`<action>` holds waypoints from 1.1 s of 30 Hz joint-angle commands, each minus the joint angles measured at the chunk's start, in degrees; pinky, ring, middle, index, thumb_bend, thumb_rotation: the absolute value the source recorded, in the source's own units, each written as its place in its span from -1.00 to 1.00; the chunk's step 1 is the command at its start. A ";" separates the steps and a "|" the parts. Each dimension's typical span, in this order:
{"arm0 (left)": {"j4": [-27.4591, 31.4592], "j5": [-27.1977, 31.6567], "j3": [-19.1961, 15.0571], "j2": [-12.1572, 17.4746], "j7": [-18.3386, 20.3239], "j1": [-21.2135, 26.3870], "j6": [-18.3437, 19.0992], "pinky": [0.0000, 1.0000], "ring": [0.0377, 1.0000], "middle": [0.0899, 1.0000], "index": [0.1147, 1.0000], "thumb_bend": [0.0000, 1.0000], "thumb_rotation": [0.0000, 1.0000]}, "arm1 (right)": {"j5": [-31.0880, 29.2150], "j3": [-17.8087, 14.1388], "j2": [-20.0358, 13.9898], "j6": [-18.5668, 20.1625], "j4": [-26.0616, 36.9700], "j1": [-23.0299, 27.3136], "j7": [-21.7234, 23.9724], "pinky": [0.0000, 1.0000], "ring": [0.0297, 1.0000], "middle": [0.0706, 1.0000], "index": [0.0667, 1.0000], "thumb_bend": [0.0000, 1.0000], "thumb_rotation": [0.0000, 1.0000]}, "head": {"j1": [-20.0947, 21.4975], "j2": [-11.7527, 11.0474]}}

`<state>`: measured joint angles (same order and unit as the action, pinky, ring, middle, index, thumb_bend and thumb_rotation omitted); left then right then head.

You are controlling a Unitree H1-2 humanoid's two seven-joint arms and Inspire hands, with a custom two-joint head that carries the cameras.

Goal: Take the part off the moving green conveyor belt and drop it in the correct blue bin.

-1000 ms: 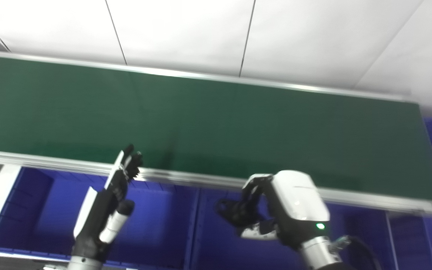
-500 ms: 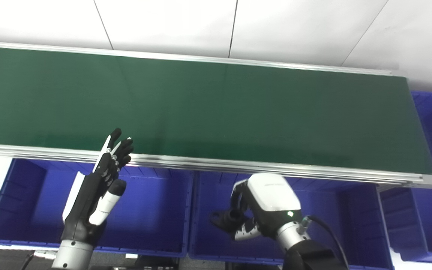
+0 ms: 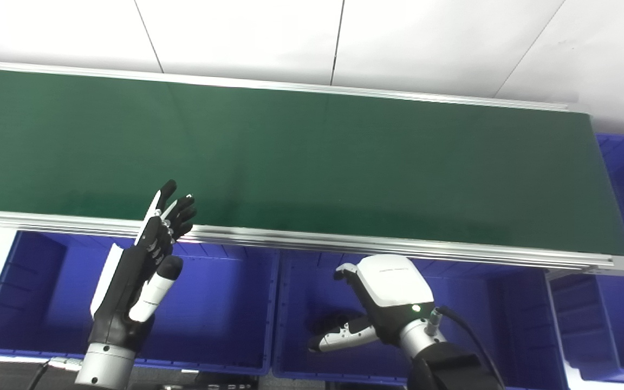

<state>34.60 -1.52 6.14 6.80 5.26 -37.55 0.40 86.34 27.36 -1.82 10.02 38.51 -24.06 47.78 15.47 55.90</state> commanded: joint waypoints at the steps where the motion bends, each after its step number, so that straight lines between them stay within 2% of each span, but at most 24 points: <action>1: 0.70 -0.41 0.18 0.19 0.24 -0.64 -1.87 0.82 0.82 0.86 1.00 0.46 0.80 | -1.63 -0.56 1.34 -1.79 3.80 -0.47 0.85 0.14 0.42 0.54 0.60 1.00 0.72 | -0.07 -0.04; 3: 0.52 -0.60 0.33 0.27 0.36 -0.85 -2.39 0.82 0.81 0.85 1.00 0.45 0.81 | -8.38 -3.16 2.76 1.49 10.54 -2.27 3.52 0.21 0.46 0.58 0.62 1.00 0.78 | -0.34 -0.43; 5: 0.25 -0.78 0.37 0.38 0.41 -1.06 -2.98 0.81 0.80 0.85 1.00 0.43 0.82 | -17.01 -5.89 3.16 3.36 15.16 -4.56 3.01 0.21 0.46 0.60 0.62 1.00 0.86 | -0.67 -0.77; 7: 0.14 -0.87 0.37 0.41 0.40 -1.10 -3.17 0.81 0.78 0.84 1.00 0.42 0.83 | -24.75 -8.70 3.30 2.90 15.90 -6.66 0.41 0.23 0.48 0.61 0.62 0.98 0.94 | -0.67 -0.77; 8: 0.06 -1.00 0.31 0.51 0.41 -1.15 -3.29 0.80 0.77 0.84 1.00 0.41 0.83 | -35.51 -11.86 3.99 3.80 15.81 -9.56 -3.61 0.18 0.41 0.53 0.55 0.84 0.92 | -0.58 -1.50; 9: -0.04 -1.07 0.24 0.60 0.42 -1.18 -3.42 0.80 0.77 0.83 1.00 0.41 0.83 | -43.38 -14.09 4.47 4.44 15.68 -11.67 -6.58 0.17 0.39 0.51 0.54 0.82 0.91 | -0.50 -1.58; 10: -0.42 -0.88 0.05 0.82 0.47 -1.16 -3.79 0.79 0.77 0.83 1.00 0.40 0.84 | -51.09 -16.24 5.05 1.31 12.98 -13.89 -11.28 0.15 0.36 0.47 0.51 0.76 0.90 | 0.36 -2.30; 11: -0.70 -0.74 -0.08 0.98 0.52 -1.14 -4.06 0.79 0.77 0.83 1.00 0.40 0.84 | -55.87 -17.60 5.40 -1.25 10.93 -15.25 -14.38 0.13 0.32 0.44 0.48 0.67 0.87 | 0.36 -2.30; 12: -1.18 -0.51 -0.35 1.30 0.61 -1.09 -4.29 0.79 0.78 0.84 1.00 0.39 0.84 | -58.16 -18.66 6.07 -4.41 7.43 -15.88 -17.11 0.11 0.29 0.42 0.46 0.62 0.85 | 2.06 -3.15; 14: -2.02 -0.28 -0.86 1.98 0.82 -0.98 -4.75 0.79 0.79 0.84 1.00 0.42 0.83 | -61.25 -19.75 7.50 -7.38 2.79 -16.14 -20.31 0.19 0.35 0.45 0.46 0.60 0.84 | 4.26 -4.20; 16: -2.50 -0.28 -1.14 2.41 0.99 -0.90 -5.09 0.79 0.80 0.86 1.00 0.47 0.84 | -63.58 -19.96 8.24 -8.42 0.56 -15.96 -22.16 0.24 0.38 0.48 0.47 0.58 0.83 | 4.26 -4.20; 17: -3.09 0.27 -1.46 2.76 1.15 -0.85 -5.47 0.83 0.83 0.87 1.00 0.46 0.85 | -64.82 -19.71 9.33 -10.13 -1.52 -15.73 -24.18 0.29 0.43 0.51 0.49 0.62 0.86 | 6.92 -5.88; 20: -4.30 1.47 -2.11 3.07 1.44 -0.87 -6.21 0.89 0.85 0.89 1.00 0.45 0.86 | -67.36 -18.51 11.02 -14.66 -5.67 -15.59 -30.02 0.37 0.52 0.59 0.56 0.69 0.91 | 7.49 -7.03; 22: -4.48 1.36 -2.18 2.97 1.45 -0.92 -6.38 0.90 0.86 0.89 1.00 0.44 0.87 | -68.59 -17.99 11.25 -17.25 -7.06 -15.76 -33.03 0.41 0.57 0.64 0.59 0.69 0.94 | 7.49 -7.03; 23: -4.75 0.83 -2.14 2.86 1.35 -0.98 -6.65 0.90 0.86 0.89 1.00 0.44 0.88 | -69.47 -17.91 11.50 -18.52 -7.76 -16.13 -34.65 0.42 0.59 0.65 0.61 0.68 0.95 | 6.04 -8.07; 25: -5.20 -0.24 -2.01 2.57 1.12 -1.06 -7.11 0.88 0.85 0.89 1.00 0.45 0.94 | -70.90 -17.71 11.63 -20.95 -8.93 -16.72 -37.59 0.54 0.68 0.75 0.74 0.61 1.00 | 4.68 -8.66; 27: -5.70 -1.22 -1.75 2.29 0.99 -1.10 -8.08 0.87 0.85 0.90 1.00 0.45 0.95 | -71.62 -17.40 11.64 -22.88 -9.75 -17.23 -40.36 0.57 0.71 0.78 0.80 0.60 1.00 | 3.63 -9.10; 29: -6.09 -2.48 -1.58 2.06 0.80 -1.21 -8.98 0.82 0.84 0.90 1.00 0.44 0.95 | -72.31 -17.07 11.35 -24.62 -10.44 -17.51 -42.34 0.61 0.76 0.87 0.94 0.55 1.00 | 2.61 -9.53; 33: -6.82 -3.47 -1.47 1.59 0.56 -1.35 -10.33 0.79 0.84 0.91 1.00 0.44 0.92 | -73.38 -16.57 10.43 -26.37 -11.52 -17.46 -44.65 0.63 0.80 0.96 1.00 0.50 0.98 | 1.79 -9.84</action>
<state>27.13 -4.44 4.87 8.48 6.46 -38.23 -7.05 13.83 10.10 8.65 -12.61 25.85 -41.29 4.08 17.31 46.05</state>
